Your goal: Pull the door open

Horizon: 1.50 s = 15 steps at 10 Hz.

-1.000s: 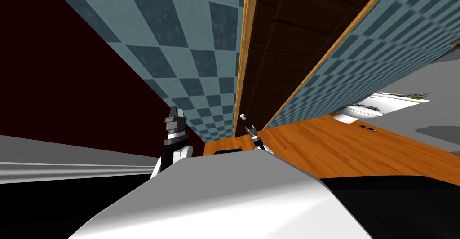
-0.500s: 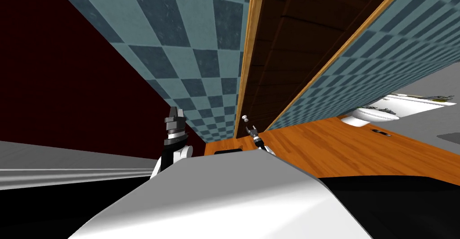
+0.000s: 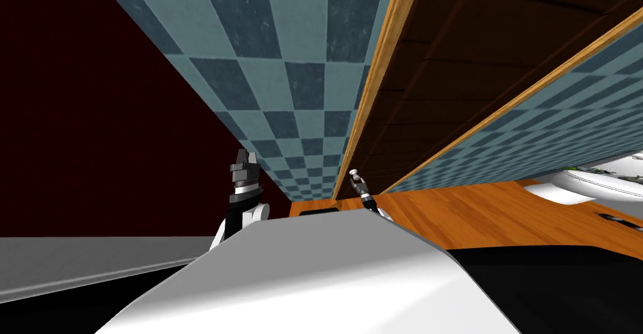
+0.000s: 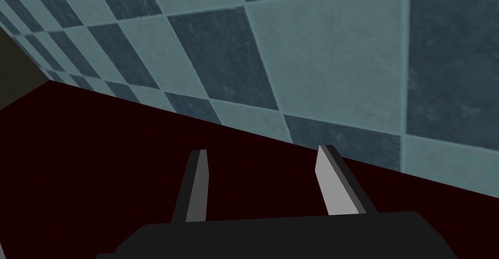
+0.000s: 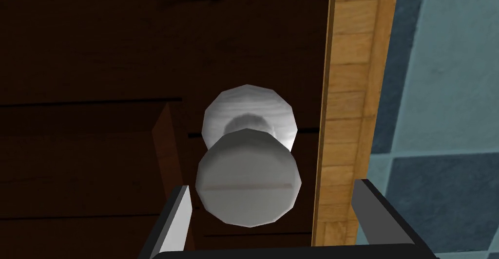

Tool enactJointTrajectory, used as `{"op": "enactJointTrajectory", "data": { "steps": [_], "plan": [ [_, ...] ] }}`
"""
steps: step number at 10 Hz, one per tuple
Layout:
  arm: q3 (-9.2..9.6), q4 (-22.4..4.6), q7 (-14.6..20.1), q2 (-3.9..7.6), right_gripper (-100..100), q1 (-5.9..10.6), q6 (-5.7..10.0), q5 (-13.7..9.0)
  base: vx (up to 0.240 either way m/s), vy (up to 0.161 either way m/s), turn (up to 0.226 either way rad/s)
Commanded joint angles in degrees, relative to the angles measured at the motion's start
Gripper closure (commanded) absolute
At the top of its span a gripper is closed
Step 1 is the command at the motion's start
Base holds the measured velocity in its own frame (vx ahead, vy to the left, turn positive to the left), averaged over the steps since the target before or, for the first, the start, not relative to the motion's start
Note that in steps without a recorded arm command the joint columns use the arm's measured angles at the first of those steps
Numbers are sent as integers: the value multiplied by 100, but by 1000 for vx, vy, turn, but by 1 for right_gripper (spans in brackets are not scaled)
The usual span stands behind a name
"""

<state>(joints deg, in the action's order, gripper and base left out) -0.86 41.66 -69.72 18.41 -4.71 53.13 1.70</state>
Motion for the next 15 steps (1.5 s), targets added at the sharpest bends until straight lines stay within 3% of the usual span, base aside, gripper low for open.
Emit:
{"op": "enactJointTrajectory", "data": {
  "steps": [1,2,3,8,15],
  "plan": [
    [-105,-105,43,89,-100,14,58,-73,210,3,80],
    [-64,-31,25,58,-100,-33,41,-45,92,-7,28],
    [-64,-31,25,58,100,-33,41,-45,-11,-2,-31],
    [-64,-31,25,58,100,-33,41,-45,-16,-1,1],
    [17,-49,927,70,100,11,2,-304,-53,-21,56]
  ]
}}
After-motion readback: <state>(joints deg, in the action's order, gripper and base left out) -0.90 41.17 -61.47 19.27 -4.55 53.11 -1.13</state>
